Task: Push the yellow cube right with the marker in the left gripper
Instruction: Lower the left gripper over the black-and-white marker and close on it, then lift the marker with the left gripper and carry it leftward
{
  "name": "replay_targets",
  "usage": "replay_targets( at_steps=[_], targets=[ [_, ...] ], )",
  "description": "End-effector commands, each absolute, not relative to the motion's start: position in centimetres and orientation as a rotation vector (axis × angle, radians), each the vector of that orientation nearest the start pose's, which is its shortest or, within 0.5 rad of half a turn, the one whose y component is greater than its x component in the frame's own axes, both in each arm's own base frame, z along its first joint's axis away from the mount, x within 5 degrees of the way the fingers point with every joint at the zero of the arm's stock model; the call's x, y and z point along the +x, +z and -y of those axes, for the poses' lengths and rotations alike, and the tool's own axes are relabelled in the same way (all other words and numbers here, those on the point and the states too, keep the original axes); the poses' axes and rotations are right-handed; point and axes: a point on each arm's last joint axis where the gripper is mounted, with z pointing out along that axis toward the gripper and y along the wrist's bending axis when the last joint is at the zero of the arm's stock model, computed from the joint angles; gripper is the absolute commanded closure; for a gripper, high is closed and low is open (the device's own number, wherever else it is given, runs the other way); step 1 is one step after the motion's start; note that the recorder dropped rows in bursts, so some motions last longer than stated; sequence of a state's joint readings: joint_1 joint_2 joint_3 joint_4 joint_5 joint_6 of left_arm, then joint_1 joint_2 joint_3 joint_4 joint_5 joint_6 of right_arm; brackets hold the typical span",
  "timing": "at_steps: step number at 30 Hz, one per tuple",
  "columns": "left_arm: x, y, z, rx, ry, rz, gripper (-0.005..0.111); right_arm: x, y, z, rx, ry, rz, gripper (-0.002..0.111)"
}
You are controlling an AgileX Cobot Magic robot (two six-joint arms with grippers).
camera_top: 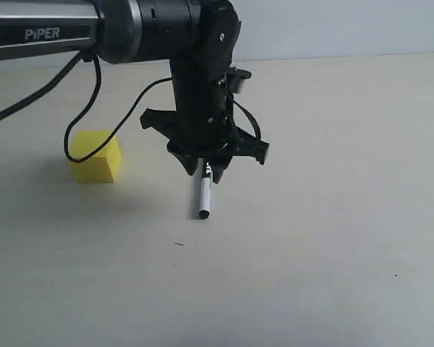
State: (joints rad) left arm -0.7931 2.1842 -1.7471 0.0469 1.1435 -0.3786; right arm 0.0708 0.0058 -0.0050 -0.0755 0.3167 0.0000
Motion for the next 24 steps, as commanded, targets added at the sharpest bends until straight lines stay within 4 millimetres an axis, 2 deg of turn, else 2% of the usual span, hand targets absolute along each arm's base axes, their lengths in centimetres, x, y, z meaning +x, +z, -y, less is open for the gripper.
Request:
replay_targets(
  at_steps=[1, 8, 14, 24],
  targets=[
    [32.0, 16.4, 31.8, 0.563, -0.041, -2.984, 0.065, 5.4, 18.6, -0.1, -0.106, -0.026, -1.783, 0.108],
    [33.2, 14.5, 30.8, 0.448, -0.013, -3.039, 0.065, 5.4, 18.6, -0.1, -0.106, -0.026, -1.783, 0.108],
    [33.2, 14.3, 31.2, 0.446, -0.051, -3.019, 0.065, 5.4, 18.6, -0.1, -0.106, -0.026, -1.783, 0.108],
    [33.3, 12.3, 31.5, 0.442, -0.044, -3.046, 0.065, 5.4, 18.6, -0.1, -0.106, -0.026, -1.783, 0.108]
  ],
)
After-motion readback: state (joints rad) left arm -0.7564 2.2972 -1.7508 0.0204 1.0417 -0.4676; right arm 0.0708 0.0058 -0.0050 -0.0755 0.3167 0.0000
